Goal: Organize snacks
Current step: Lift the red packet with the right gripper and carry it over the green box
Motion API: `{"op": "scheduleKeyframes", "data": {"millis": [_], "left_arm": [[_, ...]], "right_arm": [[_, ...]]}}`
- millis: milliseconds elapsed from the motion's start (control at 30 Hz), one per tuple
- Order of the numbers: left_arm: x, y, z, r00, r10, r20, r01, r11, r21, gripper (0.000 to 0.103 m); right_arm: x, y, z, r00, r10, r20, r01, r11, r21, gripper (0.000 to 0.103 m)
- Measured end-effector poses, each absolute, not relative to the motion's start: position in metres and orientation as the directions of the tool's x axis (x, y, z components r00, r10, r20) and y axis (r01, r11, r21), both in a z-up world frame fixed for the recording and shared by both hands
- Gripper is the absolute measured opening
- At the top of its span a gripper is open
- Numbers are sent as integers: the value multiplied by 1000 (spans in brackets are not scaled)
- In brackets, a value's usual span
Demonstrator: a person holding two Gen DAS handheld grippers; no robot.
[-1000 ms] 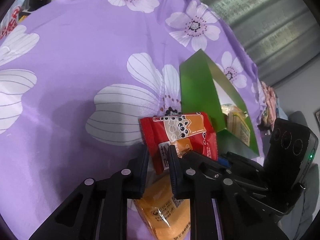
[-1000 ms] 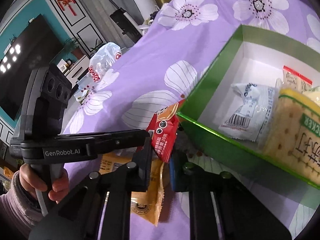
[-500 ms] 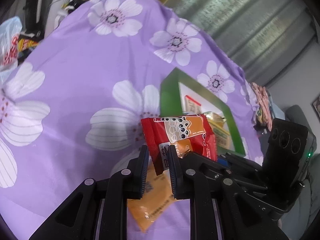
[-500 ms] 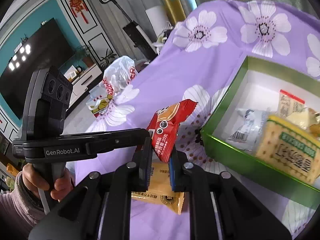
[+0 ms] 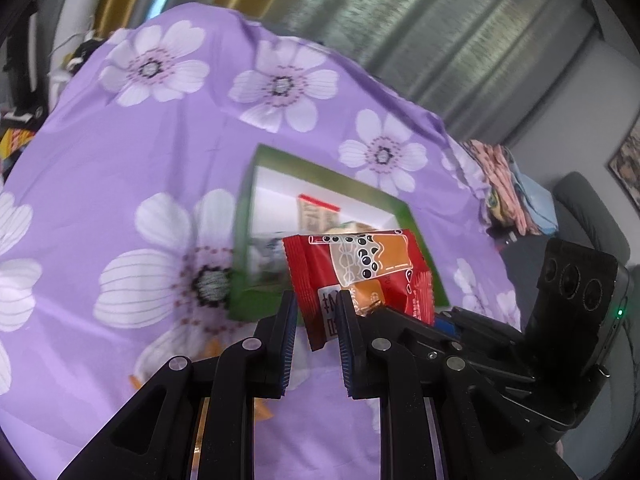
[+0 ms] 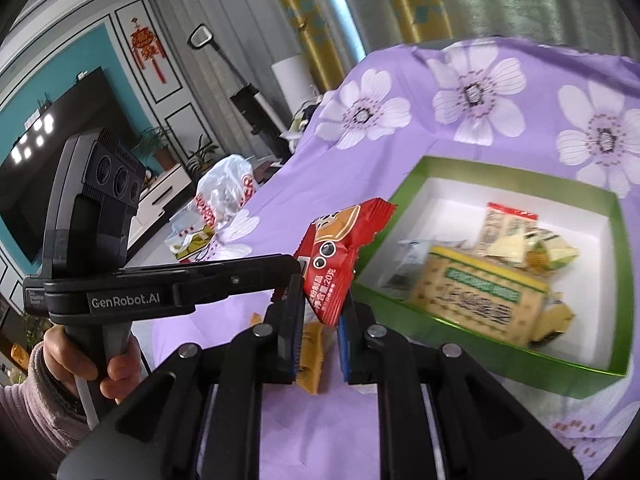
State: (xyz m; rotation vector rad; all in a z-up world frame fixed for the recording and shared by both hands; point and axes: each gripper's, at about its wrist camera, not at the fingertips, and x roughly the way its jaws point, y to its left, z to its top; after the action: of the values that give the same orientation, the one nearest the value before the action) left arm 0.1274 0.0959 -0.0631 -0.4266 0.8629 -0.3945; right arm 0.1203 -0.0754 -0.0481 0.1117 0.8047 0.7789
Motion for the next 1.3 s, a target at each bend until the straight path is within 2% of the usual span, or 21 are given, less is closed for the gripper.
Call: {"op": "scheduleKeyframes", "data": {"millis": [667,1300], "left_arm": [[148,7,-42,541,-547,-639,288,834,-470,19],[188,-20,-52,501,-548,-669,300,836,-460,19]], "right_arm": [[118,-162,-33,556,611,-564,-488,789,374,15],[149,-188,-46,570,595,-567,-443,803,397,15]]}}
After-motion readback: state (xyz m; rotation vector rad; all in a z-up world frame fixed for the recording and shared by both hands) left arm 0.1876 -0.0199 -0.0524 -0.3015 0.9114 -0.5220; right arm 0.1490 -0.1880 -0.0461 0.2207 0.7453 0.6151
